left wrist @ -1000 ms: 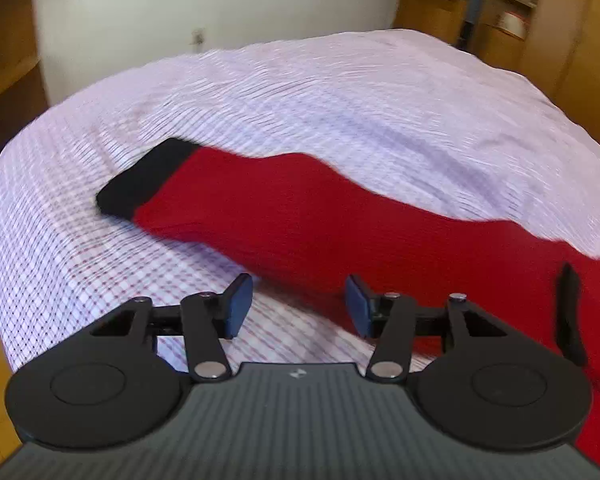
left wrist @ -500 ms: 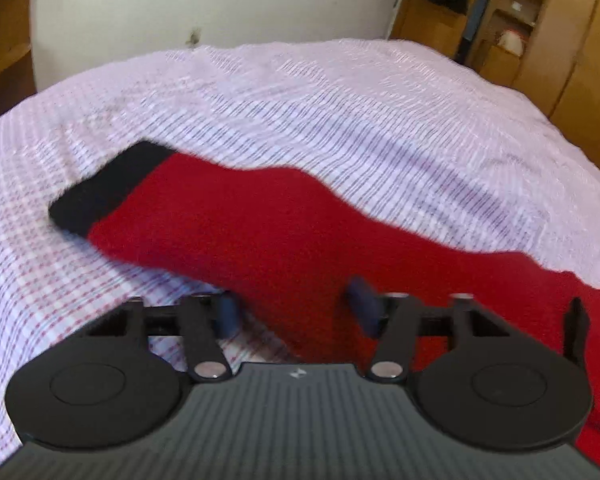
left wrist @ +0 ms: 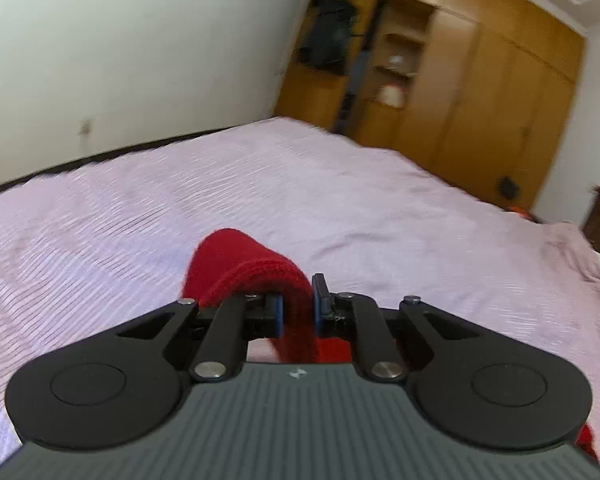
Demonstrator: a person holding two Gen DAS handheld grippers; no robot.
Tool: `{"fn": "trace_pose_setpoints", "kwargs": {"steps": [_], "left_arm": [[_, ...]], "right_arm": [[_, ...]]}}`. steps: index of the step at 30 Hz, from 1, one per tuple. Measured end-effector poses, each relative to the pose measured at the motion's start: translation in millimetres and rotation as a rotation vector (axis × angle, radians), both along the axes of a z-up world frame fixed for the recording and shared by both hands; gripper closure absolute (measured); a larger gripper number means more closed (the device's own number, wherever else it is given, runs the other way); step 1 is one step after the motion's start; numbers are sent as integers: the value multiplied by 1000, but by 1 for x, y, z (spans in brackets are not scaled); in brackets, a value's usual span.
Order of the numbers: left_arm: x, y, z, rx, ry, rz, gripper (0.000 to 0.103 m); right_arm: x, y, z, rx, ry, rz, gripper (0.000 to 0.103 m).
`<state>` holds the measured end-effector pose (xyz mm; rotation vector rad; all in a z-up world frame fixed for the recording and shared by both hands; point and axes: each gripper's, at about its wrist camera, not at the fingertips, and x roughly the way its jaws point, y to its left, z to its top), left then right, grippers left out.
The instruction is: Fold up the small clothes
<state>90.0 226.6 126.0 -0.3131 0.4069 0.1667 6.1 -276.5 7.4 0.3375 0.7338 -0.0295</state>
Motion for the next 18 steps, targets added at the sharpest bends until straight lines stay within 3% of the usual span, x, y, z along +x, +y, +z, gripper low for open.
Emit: {"fn": "trace_pose_setpoints", "kwargs": {"steps": [10,18], "left_arm": [[26,-104,26,-25,-54,-219,88],[61,-201,-6,8,16,-349,88]], "right_arm": [[-7,-4,7,40,-45,-3,30],[-7,-3,6,61,-68,10,30]]}}
